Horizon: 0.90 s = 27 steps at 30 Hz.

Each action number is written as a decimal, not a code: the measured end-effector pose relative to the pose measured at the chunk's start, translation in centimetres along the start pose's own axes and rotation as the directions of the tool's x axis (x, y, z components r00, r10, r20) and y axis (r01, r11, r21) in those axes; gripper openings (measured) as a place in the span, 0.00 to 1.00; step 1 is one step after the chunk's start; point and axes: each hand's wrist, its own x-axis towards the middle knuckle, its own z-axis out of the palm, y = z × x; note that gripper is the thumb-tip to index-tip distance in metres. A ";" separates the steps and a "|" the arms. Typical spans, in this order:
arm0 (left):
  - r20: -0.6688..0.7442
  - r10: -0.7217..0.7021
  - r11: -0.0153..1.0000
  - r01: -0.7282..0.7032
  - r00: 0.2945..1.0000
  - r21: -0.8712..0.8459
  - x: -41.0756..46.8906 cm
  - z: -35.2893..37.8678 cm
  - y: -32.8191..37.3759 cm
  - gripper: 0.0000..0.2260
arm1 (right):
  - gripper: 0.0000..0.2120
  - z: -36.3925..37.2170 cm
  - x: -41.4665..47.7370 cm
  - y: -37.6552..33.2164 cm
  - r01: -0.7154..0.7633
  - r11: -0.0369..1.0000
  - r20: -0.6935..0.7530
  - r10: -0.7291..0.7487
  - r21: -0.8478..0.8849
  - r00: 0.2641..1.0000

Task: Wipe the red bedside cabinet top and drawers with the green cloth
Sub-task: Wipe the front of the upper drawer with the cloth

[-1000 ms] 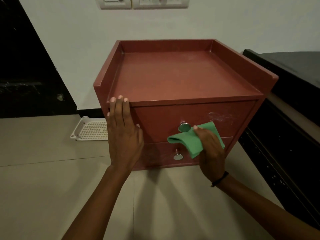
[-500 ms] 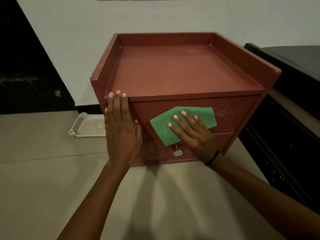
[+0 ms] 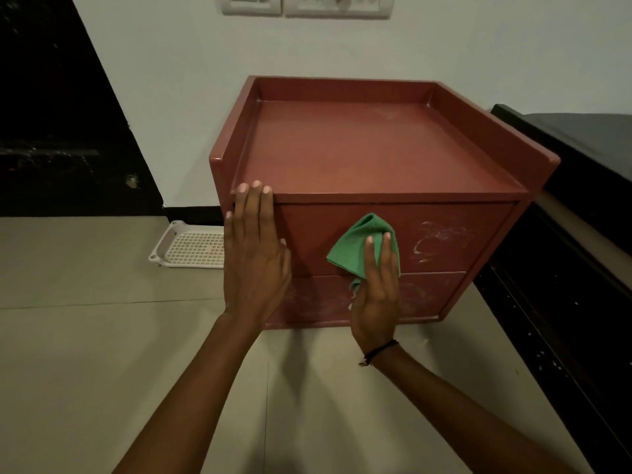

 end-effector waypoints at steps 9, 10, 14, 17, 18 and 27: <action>-0.005 0.066 0.995 -0.066 0.998 0.081 -0.2 2.3 3.0 0.36 | 0.29 -2.2 4.2 5.9 0.714 0.600 0.381 -0.604 -0.362 0.700; -0.001 0.100 0.992 -0.100 0.995 0.084 -0.2 2.7 3.7 0.35 | 0.29 -2.4 4.3 6.0 0.715 0.592 0.382 -0.604 -0.372 0.699; 0.026 0.153 0.983 -0.155 0.988 0.103 -0.3 3.5 5.2 0.36 | 0.37 -2.8 2.6 4.4 0.511 0.812 0.269 -0.445 -0.281 0.854; 0.018 0.137 0.985 -0.138 0.990 0.108 -0.1 3.6 5.2 0.35 | 0.38 -2.5 0.7 1.6 0.151 0.988 0.122 -0.155 0.043 0.980; 0.012 0.136 0.985 -0.137 0.991 0.107 -0.1 3.5 5.2 0.35 | 0.34 -2.7 0.2 1.1 -0.003 0.984 0.060 -0.008 0.176 0.998; -0.001 0.168 0.982 -0.167 0.986 0.094 -0.2 2.9 4.8 0.32 | 0.24 -9.0 4.6 5.7 -0.402 0.858 -0.471 0.511 0.318 0.719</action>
